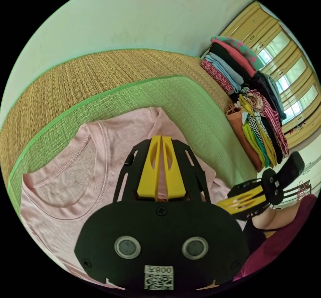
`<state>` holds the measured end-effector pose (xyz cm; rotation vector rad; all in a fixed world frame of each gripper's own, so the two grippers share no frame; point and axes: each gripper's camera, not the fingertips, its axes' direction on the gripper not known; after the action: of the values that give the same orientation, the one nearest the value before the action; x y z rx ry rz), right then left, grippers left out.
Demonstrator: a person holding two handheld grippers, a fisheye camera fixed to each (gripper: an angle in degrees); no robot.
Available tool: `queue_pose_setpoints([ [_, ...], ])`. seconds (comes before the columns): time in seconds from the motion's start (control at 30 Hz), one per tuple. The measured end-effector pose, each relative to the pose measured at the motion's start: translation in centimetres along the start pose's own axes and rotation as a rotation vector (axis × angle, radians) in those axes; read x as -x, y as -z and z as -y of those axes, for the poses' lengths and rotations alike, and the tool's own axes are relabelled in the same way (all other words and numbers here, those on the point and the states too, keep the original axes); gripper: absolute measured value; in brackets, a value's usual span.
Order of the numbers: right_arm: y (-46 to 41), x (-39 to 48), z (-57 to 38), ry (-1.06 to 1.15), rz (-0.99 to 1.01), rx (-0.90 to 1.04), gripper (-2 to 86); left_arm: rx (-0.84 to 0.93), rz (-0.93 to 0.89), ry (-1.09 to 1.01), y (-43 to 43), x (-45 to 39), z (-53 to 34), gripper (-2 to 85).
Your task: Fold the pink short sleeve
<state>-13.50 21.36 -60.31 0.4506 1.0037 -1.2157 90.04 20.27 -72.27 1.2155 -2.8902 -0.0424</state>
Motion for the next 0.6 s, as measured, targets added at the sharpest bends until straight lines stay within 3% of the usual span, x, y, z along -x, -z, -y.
queue_pose_setpoints([
  [0.2, -1.3, -4.4, 0.5, -0.142, -0.195, 0.031, 0.0, 0.061, 0.054, -0.008, -2.6, -0.3, -1.9, 0.2],
  [0.37, -0.9, -4.9, -0.1, -0.21, -0.182, -0.021, 0.0, -0.041, -0.023, 0.027, -2.5, -0.1, -4.6, 0.1],
  [0.6, -2.4, -3.2, 1.0, -0.173, -0.233, 0.012, 0.1, 0.004, -0.043, 0.073, -5.1, 0.6, -8.1, 0.2],
])
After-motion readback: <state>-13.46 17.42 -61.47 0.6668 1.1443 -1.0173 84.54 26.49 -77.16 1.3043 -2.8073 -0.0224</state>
